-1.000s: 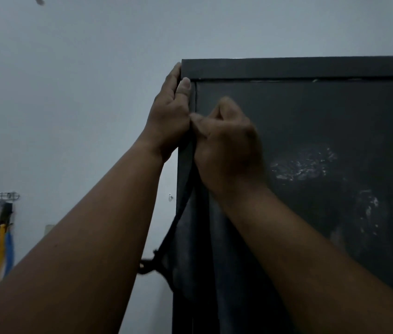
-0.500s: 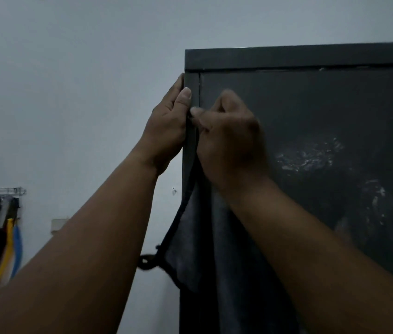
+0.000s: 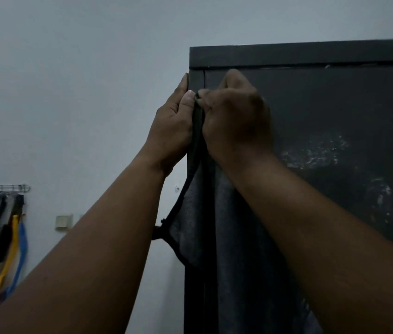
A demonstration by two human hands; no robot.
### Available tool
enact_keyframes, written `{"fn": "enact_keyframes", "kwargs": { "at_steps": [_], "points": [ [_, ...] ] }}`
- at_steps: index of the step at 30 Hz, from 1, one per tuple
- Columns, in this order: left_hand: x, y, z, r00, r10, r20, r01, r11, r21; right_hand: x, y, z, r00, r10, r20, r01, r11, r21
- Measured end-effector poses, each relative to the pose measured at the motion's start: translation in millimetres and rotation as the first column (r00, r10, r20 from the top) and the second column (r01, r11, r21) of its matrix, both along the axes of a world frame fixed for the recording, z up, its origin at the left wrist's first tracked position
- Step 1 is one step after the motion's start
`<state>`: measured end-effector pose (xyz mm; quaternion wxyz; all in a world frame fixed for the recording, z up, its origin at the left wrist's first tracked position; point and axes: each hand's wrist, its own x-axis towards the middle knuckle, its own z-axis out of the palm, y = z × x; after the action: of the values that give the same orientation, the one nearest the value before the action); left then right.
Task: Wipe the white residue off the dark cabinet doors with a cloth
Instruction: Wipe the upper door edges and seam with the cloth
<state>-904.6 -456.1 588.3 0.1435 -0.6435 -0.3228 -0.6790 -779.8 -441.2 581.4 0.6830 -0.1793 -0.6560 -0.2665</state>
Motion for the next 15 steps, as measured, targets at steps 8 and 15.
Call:
{"fn": "enact_keyframes", "kwargs": {
  "at_steps": [8, 15],
  "points": [
    [5.5, -7.6, -4.1, 0.999, -0.014, 0.028, 0.015, 0.999, -0.029, 2.3, -4.4, 43.7, 0.998, -0.048, -0.035, 0.047, 0.998, -0.029],
    [-1.1, -10.1, -14.8, 0.998, 0.009, 0.057, -0.004, 0.996, -0.084, 5.7, -4.8, -9.9, 0.999, -0.035, 0.035, 0.035, 0.999, 0.003]
  ]
}}
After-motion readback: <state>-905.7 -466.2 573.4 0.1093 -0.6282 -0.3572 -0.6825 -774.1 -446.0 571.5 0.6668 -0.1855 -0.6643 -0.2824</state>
